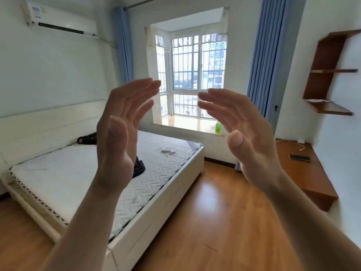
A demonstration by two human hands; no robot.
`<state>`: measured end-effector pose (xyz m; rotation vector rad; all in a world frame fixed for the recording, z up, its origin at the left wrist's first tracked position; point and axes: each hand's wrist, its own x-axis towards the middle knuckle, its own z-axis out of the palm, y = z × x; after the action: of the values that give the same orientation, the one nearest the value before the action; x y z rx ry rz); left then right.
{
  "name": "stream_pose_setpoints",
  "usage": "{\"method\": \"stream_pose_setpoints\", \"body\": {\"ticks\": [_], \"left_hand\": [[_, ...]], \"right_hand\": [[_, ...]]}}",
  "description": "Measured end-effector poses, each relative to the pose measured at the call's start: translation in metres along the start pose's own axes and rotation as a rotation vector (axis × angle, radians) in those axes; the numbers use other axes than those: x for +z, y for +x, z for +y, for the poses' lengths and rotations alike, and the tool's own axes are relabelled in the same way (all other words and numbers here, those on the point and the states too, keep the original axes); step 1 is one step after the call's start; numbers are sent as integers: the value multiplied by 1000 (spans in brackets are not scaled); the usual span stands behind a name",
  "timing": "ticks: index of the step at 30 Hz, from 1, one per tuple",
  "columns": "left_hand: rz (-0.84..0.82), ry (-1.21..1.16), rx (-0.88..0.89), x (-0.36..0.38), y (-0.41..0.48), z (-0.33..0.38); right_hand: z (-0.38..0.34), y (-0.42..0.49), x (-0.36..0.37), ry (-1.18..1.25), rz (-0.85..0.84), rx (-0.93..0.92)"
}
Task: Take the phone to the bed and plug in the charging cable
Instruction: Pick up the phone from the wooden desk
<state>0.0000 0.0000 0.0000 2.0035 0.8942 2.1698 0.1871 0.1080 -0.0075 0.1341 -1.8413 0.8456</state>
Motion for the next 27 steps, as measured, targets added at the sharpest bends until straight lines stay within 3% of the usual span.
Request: {"method": "stream_pose_setpoints", "body": {"ticks": [13, 27], "left_hand": [[-103, -256, 91, -10, 92, -146], [-210, -491, 0, 75, 129, -308]], "right_hand": [[75, 65, -20, -366, 172, 1], [182, 69, -114, -577, 245, 122]]}}
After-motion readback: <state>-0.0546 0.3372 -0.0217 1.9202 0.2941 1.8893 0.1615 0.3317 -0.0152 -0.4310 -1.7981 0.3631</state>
